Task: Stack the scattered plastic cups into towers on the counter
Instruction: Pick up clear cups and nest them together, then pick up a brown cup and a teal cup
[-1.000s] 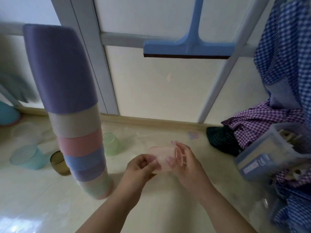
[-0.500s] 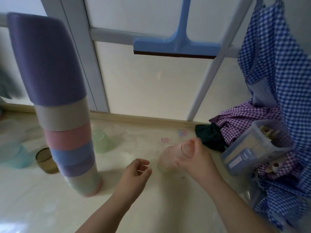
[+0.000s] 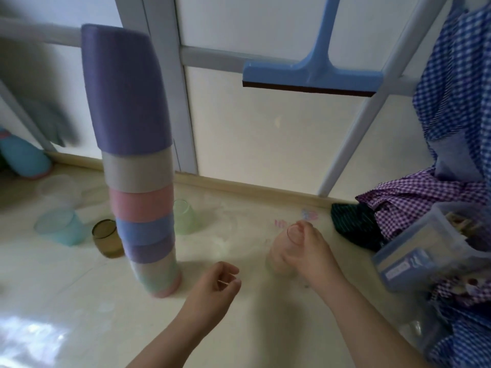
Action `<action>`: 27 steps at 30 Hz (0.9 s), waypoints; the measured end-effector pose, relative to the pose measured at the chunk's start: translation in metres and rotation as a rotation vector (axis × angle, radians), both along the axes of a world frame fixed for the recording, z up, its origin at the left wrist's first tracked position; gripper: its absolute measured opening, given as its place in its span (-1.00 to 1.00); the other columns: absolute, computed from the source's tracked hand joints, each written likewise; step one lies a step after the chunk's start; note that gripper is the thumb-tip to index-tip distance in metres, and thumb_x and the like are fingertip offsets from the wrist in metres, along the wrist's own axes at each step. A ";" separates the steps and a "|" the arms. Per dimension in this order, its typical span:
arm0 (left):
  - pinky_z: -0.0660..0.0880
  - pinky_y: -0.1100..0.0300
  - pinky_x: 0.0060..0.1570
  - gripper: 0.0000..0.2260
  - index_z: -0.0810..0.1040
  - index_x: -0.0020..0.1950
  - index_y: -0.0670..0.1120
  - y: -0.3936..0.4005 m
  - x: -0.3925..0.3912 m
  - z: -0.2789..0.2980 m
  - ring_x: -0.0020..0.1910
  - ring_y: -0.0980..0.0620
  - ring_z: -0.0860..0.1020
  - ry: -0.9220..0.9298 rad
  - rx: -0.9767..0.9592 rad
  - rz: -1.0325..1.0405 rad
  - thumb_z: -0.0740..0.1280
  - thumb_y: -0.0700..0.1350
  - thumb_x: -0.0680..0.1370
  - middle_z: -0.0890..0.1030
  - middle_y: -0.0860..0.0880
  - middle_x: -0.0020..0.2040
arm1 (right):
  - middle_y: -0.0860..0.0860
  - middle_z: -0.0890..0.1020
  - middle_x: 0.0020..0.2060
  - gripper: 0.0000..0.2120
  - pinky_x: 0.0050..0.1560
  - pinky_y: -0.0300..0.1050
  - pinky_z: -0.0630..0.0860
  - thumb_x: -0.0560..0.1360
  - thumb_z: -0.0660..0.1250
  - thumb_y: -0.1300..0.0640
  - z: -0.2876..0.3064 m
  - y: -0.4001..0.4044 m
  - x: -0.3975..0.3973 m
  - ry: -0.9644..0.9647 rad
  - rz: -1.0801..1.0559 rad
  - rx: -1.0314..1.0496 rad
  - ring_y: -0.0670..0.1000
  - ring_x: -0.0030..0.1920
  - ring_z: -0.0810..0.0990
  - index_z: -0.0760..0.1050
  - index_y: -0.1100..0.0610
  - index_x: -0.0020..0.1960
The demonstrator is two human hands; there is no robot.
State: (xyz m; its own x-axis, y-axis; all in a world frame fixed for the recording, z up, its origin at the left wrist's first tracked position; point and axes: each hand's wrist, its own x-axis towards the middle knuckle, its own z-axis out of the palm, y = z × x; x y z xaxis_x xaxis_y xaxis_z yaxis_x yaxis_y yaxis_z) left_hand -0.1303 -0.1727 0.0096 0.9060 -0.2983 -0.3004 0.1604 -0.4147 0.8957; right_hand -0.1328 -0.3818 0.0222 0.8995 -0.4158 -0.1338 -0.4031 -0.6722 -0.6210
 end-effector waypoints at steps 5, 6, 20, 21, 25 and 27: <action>0.41 0.34 -0.27 -0.90 0.52 -0.09 0.02 -0.001 -0.005 0.003 -0.30 0.16 0.52 -0.022 0.008 -0.011 0.32 -0.18 0.47 0.57 0.03 -0.22 | 0.13 0.28 0.38 -0.20 0.34 -0.10 0.20 0.33 0.46 0.07 0.002 0.003 -0.008 -0.030 0.000 -0.098 0.15 0.36 0.23 0.11 0.12 0.44; 0.38 0.40 -0.33 -0.90 0.52 -0.08 0.00 -0.002 -0.005 0.004 -0.36 0.23 0.48 -0.039 0.015 -0.019 0.32 -0.19 0.47 0.55 0.05 -0.24 | 0.14 0.32 0.35 -0.24 0.35 -0.05 0.21 0.32 0.46 0.08 0.003 0.005 -0.011 -0.099 -0.010 -0.153 0.17 0.33 0.24 0.17 0.14 0.42; 0.38 0.45 -0.40 -0.78 0.44 -0.25 0.13 0.076 0.004 0.004 -0.43 0.33 0.48 -0.123 0.214 0.095 0.32 -0.20 0.44 0.53 0.10 -0.37 | -0.06 0.53 0.00 -0.52 0.08 -0.39 0.29 0.32 0.14 -0.12 -0.006 0.130 -0.018 -0.257 0.527 0.024 -0.16 0.03 0.43 0.42 0.02 0.19; 0.37 0.44 -0.40 -0.77 0.44 -0.29 0.14 0.088 0.008 0.003 -0.43 0.32 0.48 -0.136 0.229 0.099 0.32 -0.20 0.43 0.54 0.10 -0.37 | -0.04 0.55 -0.01 -0.56 0.07 -0.38 0.30 0.32 0.17 -0.09 -0.010 0.142 -0.016 -0.259 0.547 0.031 -0.16 0.01 0.43 0.42 0.00 0.17; 0.36 0.46 -0.39 -0.78 0.45 -0.26 0.14 0.139 0.024 0.000 -0.42 0.31 0.49 -0.174 0.253 0.111 0.32 -0.20 0.43 0.57 0.10 -0.30 | -0.01 0.58 0.01 -0.59 0.09 -0.38 0.32 0.33 0.18 -0.09 -0.016 0.198 -0.003 -0.225 0.604 0.060 -0.13 0.00 0.48 0.40 -0.04 0.16; 0.36 0.47 -0.38 -0.80 0.44 -0.24 0.14 0.168 0.032 -0.002 -0.40 0.31 0.49 -0.194 0.258 0.098 0.31 -0.18 0.43 0.57 0.09 -0.29 | -0.14 0.53 -0.01 -0.55 0.08 -0.39 0.35 0.31 0.14 -0.14 -0.014 0.229 0.005 -0.214 0.598 0.073 -0.21 -0.01 0.47 0.40 -0.08 0.17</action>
State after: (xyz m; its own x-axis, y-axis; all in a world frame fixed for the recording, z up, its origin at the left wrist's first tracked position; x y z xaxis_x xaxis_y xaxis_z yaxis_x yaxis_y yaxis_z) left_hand -0.0982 -0.0044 0.0080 0.9743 -0.1430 -0.1743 0.0482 -0.6230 0.7807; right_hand -0.1278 -0.1526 0.0083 0.9833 0.1696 0.0656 0.1666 -0.6956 -0.6988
